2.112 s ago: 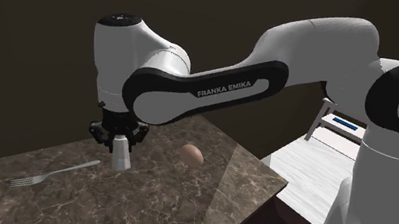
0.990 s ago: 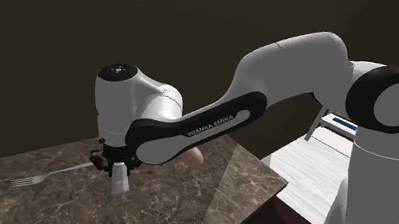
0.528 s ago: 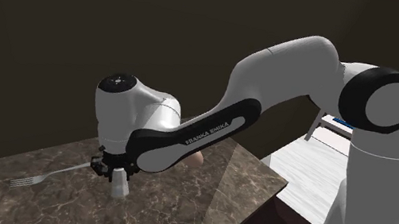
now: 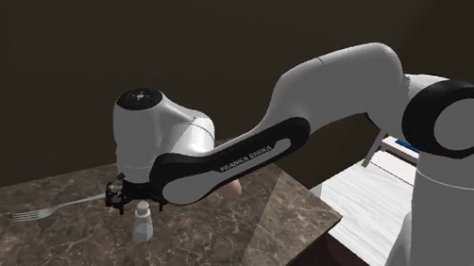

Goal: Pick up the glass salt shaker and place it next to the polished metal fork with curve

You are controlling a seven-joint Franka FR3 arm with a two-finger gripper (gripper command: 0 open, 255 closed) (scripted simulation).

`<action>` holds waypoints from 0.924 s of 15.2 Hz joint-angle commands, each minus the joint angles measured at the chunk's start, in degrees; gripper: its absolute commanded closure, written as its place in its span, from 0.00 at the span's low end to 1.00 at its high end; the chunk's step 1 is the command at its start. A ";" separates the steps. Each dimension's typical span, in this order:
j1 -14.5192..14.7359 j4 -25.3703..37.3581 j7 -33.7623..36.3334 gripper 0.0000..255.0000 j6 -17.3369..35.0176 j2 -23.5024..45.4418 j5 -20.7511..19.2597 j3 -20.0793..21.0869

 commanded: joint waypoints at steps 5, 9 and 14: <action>-0.03 1.58 -1.32 0.00 -4.30 -3.05 2.16 1.09; 0.00 2.11 -1.64 0.00 -5.48 -3.76 2.69 1.32; 0.00 2.12 -1.64 0.00 -5.48 -3.76 2.68 1.32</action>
